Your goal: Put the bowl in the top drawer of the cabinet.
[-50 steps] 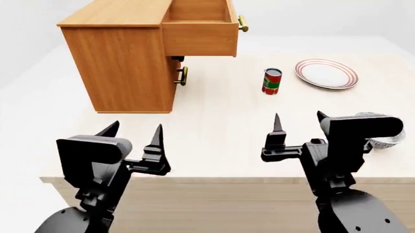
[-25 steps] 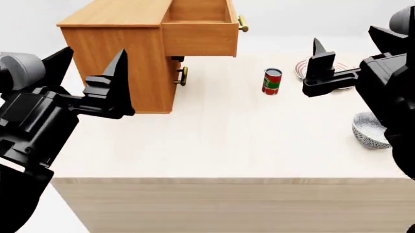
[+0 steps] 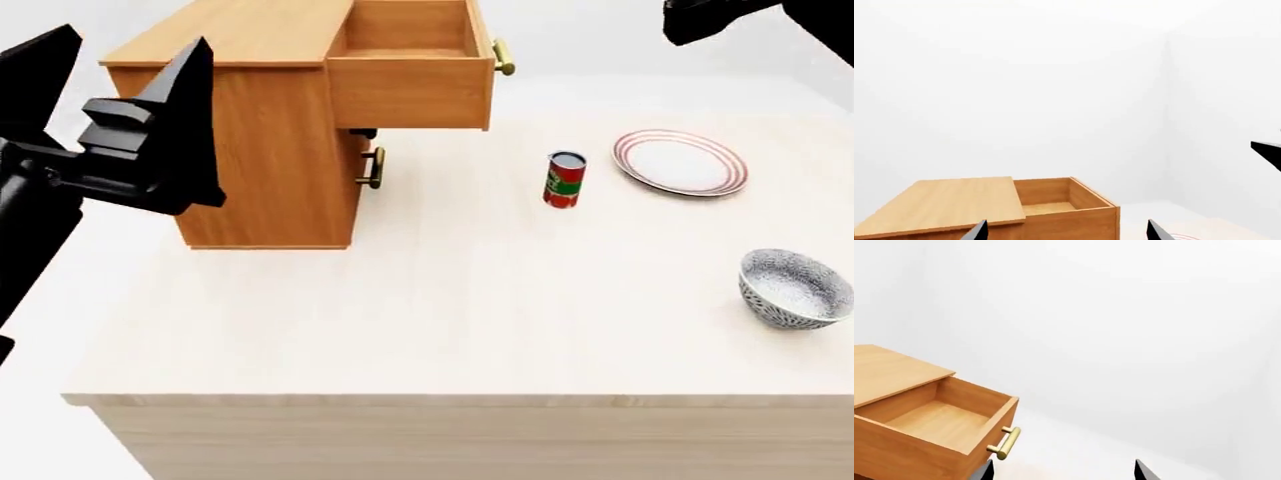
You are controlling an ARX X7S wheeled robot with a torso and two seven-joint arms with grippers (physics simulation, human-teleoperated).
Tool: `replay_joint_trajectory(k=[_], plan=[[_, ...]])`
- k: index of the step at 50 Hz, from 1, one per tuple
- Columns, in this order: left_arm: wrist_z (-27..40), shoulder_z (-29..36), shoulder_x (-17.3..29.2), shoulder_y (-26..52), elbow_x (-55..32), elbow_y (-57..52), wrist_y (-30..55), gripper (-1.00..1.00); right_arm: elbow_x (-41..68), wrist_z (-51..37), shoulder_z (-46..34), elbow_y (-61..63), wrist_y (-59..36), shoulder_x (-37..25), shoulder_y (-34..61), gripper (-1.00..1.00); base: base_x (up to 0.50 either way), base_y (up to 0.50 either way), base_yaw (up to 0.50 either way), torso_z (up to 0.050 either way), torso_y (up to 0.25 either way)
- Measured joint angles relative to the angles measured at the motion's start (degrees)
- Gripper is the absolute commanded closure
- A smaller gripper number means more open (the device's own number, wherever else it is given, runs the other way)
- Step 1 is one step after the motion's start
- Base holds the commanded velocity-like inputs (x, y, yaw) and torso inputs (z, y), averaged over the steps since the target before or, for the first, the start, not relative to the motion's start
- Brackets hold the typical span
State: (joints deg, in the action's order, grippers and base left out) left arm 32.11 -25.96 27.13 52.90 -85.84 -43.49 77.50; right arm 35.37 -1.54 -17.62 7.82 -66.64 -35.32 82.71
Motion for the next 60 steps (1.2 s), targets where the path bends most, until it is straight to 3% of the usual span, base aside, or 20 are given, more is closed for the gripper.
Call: replay_joint_trajectory(k=[18,36,60], plan=[[8.56,-0.66,5.88,5.03,-13.97,3.72,-2.48,-1.00,-8.00,9.18,-10.37,-21.99,11.46,3.98,13.15,-1.00,0.17,0.00,0.00,0.000,0.000],[8.81,0.04,7.97,7.40,-16.81,4.77,-3.63,-1.00,-13.67,15.20,-15.98,-42.94,24.05,10.83,20.47,-1.00,0.24,0.00,0.00,0.000,0.000],[8.34,0.76,8.93,7.00,-17.62,4.51,-4.68,-1.00,-15.15,18.36,-17.67,-49.17,27.22,12.21,23.94,-1.00,0.24,0.00,0.00,0.000,0.000]])
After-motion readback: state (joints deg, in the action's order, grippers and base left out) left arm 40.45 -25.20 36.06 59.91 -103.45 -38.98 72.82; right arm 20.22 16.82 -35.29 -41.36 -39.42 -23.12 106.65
